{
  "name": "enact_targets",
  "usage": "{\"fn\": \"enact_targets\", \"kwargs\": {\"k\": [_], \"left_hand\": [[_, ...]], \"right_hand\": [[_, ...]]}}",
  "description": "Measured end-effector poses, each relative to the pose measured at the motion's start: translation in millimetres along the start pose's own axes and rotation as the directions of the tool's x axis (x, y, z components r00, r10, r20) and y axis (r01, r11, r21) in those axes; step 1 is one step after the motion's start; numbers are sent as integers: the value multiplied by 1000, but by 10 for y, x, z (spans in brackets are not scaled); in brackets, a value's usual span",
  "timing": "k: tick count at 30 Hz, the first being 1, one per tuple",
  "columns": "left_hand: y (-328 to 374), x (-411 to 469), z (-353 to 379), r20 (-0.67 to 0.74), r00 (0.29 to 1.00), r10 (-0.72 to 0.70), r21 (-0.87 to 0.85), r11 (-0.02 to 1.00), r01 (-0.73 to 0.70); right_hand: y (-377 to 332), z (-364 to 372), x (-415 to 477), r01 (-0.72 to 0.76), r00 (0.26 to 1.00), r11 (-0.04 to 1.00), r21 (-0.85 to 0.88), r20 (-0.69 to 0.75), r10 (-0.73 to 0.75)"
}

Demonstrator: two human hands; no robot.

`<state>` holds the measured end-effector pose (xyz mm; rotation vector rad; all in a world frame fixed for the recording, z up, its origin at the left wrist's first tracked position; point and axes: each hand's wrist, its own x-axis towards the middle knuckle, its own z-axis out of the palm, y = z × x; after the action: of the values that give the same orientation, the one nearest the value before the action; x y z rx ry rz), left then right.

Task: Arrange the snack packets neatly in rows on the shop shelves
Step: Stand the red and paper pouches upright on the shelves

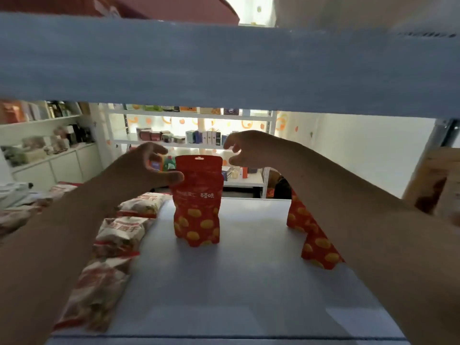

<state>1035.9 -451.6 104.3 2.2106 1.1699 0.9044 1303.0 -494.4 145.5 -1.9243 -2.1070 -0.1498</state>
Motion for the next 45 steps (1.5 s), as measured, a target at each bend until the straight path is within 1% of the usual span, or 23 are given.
{"fn": "enact_targets", "kwargs": {"k": [2,3,4,6,8,11,15,17,19,21,26,29,30,32,34,36,40,45], "left_hand": [[-187,-18,143,154,986,-70,-160,983,94],[-253,-28,213,221,973,-70,-213,970,118],[-298,-33,276,259,964,-61,-221,968,121],[-334,-15,371,291,956,-49,-235,965,121],[-332,6,439,300,952,-66,-271,951,151],[-324,-6,507,298,952,-70,-288,944,160],[-268,-91,620,287,957,-33,-269,956,113],[-223,-148,708,272,962,-21,-288,952,102],[-174,-204,816,251,968,-8,-305,948,87],[-115,-257,925,219,975,23,-290,956,43],[43,-360,1165,153,985,82,-232,972,-45],[163,-409,1300,119,988,103,-254,965,-70],[192,-427,1341,128,986,106,-270,960,-68],[208,-468,1419,200,975,102,-311,950,-35],[162,-513,1512,274,957,96,-306,952,-8],[91,-561,1604,305,948,93,-293,956,1],[-5,-601,1729,285,954,91,-350,937,16],[-73,-602,1807,240,963,121,-315,948,-40]], "right_hand": [[-151,120,196,-36,999,999,1,34,36],[-207,165,282,-54,997,999,-8,59,54],[-253,202,355,-63,994,998,-31,86,65],[-317,241,447,-50,989,989,-137,129,68],[-340,239,470,-18,987,970,-243,151,56],[-295,183,414,-25,984,959,-283,162,73],[-132,43,215,-45,975,964,-261,199,100],[-44,-26,106,-69,972,966,-248,201,121],[44,-89,-3,-97,968,966,-238,203,147],[125,-149,-106,-115,964,967,-226,211,163],[253,-226,-274,-121,961,968,-219,217,169],[283,-232,-316,-121,963,972,-203,214,164],[285,-230,-327,-109,965,971,-213,212,155],[281,-220,-345,-84,961,963,-257,234,146],[273,-200,-339,-70,955,947,-313,254,155],[264,-181,-323,-66,956,934,-351,247,160],[277,-187,-332,-80,954,932,-353,245,175],[306,-202,-364,-89,951,933,-349,248,183]]}}
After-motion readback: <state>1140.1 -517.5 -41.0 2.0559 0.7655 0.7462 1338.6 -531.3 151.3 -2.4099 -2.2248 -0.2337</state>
